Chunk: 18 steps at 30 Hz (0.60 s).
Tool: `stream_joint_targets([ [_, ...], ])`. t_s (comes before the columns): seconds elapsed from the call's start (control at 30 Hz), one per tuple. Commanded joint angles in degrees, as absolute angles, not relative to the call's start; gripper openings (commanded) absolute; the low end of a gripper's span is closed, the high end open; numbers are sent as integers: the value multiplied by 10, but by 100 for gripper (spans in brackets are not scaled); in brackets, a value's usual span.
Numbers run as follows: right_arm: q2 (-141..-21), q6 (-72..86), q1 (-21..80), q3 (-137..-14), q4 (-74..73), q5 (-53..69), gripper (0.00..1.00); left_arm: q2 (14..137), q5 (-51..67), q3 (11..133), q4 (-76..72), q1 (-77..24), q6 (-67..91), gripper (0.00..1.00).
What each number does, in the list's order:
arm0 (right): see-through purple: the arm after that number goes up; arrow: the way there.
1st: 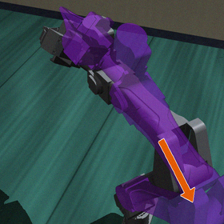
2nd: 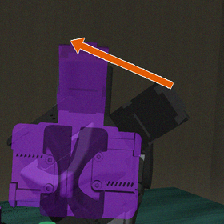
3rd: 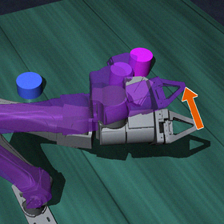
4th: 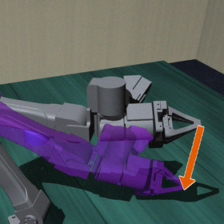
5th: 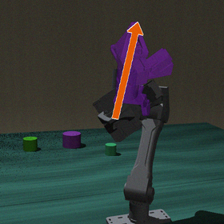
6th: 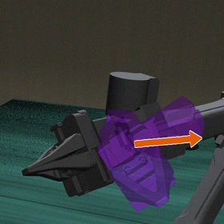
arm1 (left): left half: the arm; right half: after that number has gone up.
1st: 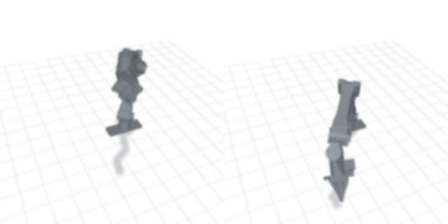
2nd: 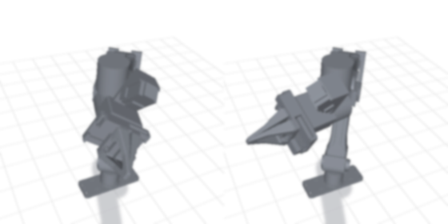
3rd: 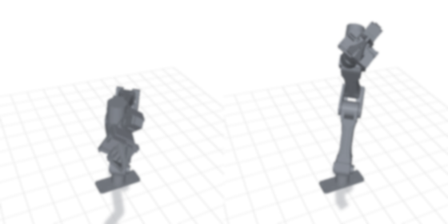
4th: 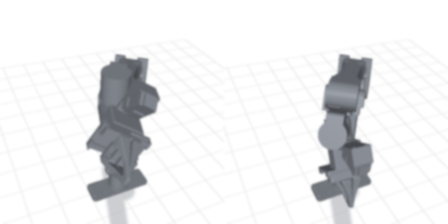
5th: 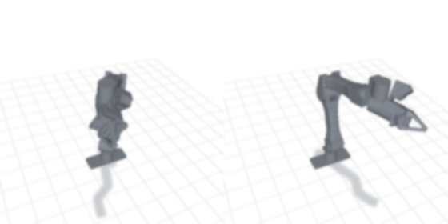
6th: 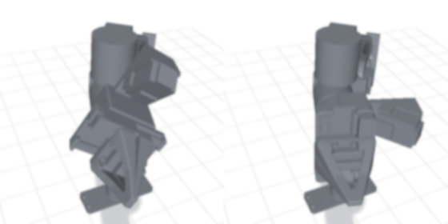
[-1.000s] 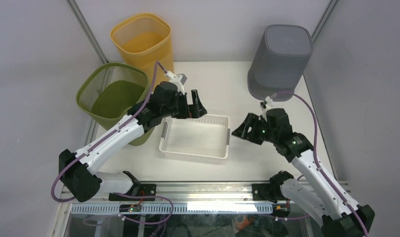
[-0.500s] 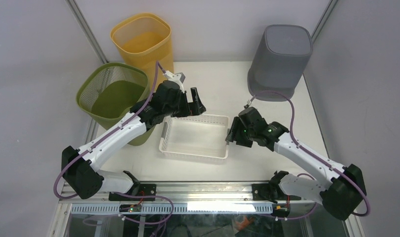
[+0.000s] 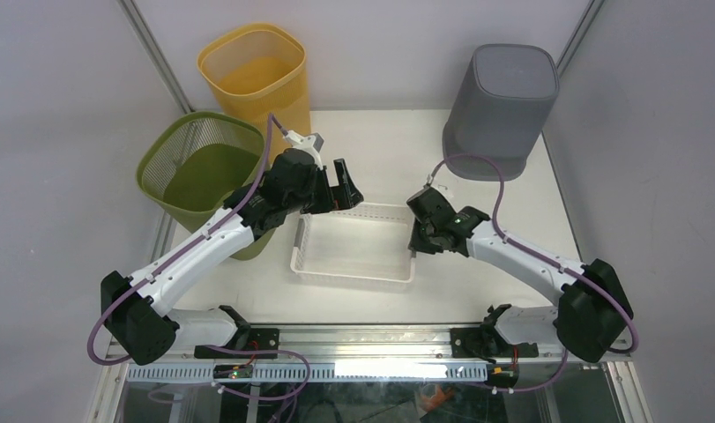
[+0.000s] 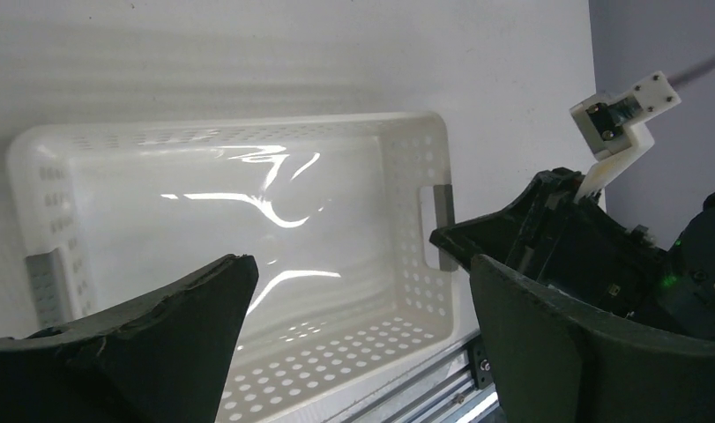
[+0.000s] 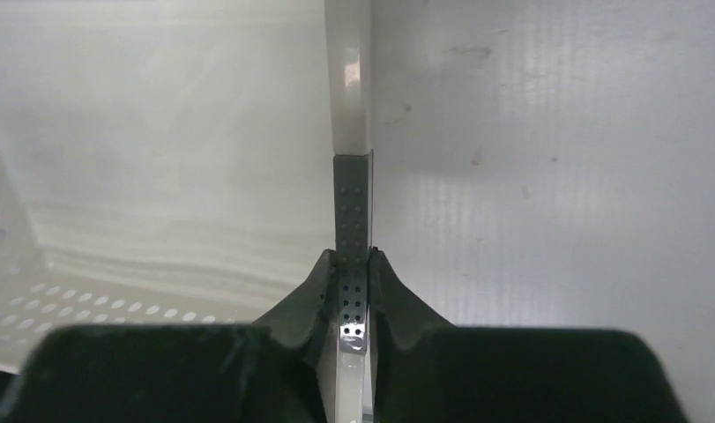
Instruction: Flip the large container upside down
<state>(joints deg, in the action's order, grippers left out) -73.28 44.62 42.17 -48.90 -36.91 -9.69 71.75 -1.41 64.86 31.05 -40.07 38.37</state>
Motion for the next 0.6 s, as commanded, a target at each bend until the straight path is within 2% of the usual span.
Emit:
stream_joint_targets([
  [0.0,-666,402,378,-487,-409,-180,7,702,0,652,294,-401,379,99],
  [0.07,-626,378,336,-466,-420,-184,6,706,5,653,294,-401,371,99],
  [0.17,-577,330,280,-447,-428,-182,16,716,14,655,295,-401,360,99],
  [0.23,-559,310,249,-448,-433,-181,27,723,19,657,295,-401,357,99],
  [0.3,-553,292,231,-450,-418,-145,44,730,22,658,296,-401,354,99],
  [0.37,-564,291,228,-457,-413,-123,57,736,23,660,297,-400,350,99],
  [0.57,-605,288,228,-490,-435,-111,62,748,5,675,318,-414,333,99],
])
